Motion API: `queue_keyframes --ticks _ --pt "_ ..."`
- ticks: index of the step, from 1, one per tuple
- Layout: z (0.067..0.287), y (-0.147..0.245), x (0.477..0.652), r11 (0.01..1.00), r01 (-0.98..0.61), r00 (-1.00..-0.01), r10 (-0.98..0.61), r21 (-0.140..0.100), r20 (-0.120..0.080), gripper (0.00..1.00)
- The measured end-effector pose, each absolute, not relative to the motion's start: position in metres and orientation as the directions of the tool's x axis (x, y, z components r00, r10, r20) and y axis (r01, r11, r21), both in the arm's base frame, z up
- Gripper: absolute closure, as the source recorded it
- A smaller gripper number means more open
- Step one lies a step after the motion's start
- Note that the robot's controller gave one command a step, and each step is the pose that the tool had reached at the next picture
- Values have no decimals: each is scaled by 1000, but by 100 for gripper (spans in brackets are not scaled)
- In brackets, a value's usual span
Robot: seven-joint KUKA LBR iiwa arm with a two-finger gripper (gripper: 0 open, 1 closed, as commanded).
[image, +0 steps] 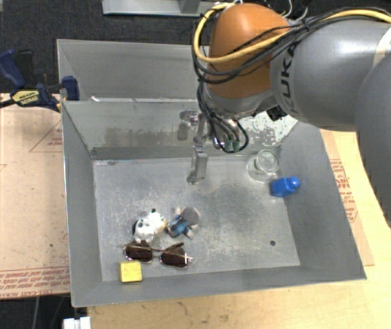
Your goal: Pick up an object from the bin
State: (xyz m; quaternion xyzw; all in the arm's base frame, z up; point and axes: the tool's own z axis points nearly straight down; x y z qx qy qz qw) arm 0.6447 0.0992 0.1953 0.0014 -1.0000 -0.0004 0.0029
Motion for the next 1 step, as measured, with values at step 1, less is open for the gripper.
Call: queue_keyframes --ticks 1 --pt "201 99 646 1000 -1 -1000 -1 2 -2 0"
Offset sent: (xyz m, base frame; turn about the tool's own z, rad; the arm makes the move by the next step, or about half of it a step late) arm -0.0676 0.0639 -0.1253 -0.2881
